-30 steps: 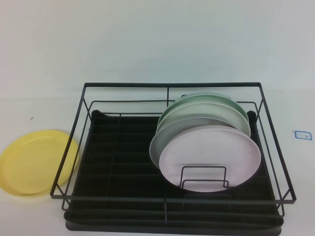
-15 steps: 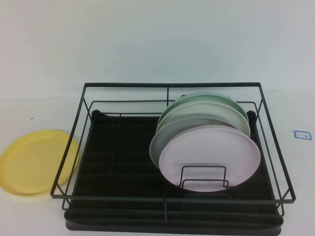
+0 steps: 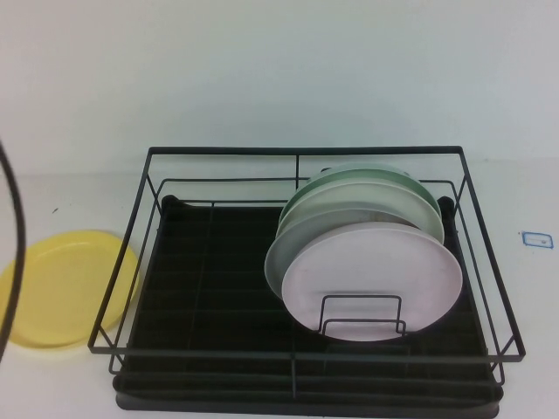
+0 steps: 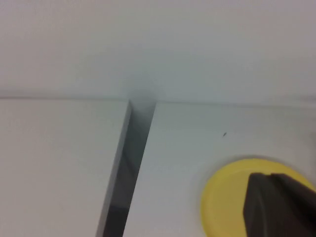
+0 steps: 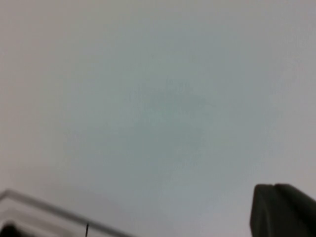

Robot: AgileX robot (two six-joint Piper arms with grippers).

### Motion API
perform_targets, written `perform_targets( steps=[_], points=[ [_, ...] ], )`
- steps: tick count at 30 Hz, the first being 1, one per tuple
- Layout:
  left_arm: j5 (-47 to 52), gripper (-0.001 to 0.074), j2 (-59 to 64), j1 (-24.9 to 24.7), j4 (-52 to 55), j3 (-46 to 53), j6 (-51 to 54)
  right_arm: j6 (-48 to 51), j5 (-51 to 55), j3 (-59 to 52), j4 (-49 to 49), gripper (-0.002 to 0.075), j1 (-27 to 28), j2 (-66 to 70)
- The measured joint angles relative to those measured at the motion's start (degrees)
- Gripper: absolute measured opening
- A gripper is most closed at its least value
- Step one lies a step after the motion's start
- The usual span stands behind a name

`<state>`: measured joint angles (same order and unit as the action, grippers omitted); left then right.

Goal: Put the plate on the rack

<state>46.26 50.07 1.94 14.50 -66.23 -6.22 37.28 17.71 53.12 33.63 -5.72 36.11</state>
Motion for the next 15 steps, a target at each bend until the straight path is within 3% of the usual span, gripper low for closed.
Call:
perform_targets(
  steps=[3, 8, 13, 15],
  points=[
    [-2.0, 0.0, 5.4, 0.1, -2.5, -0.1, 2.9, 8.0, 9.0, -0.2, 0.0, -0.0002, -0.3, 4.7],
    [-5.3, 0.0, 16.1, 1.8, -24.5, -0.3, 16.2, 12.6, 17.0, -3.8, 3.2, -0.0002, -4.1, 11.7],
    [-2.2, 0.0, 28.4, 14.4, -59.8, -0.6, 37.2, 19.1, 24.6, -8.0, 8.4, -0.0002, -9.0, 15.6],
    [-0.7, 0.0, 32.0, 20.0, -68.9, -0.7, 41.8, 21.5, 25.9, -9.8, 9.6, -0.0002, -10.8, 16.6]
  ],
)
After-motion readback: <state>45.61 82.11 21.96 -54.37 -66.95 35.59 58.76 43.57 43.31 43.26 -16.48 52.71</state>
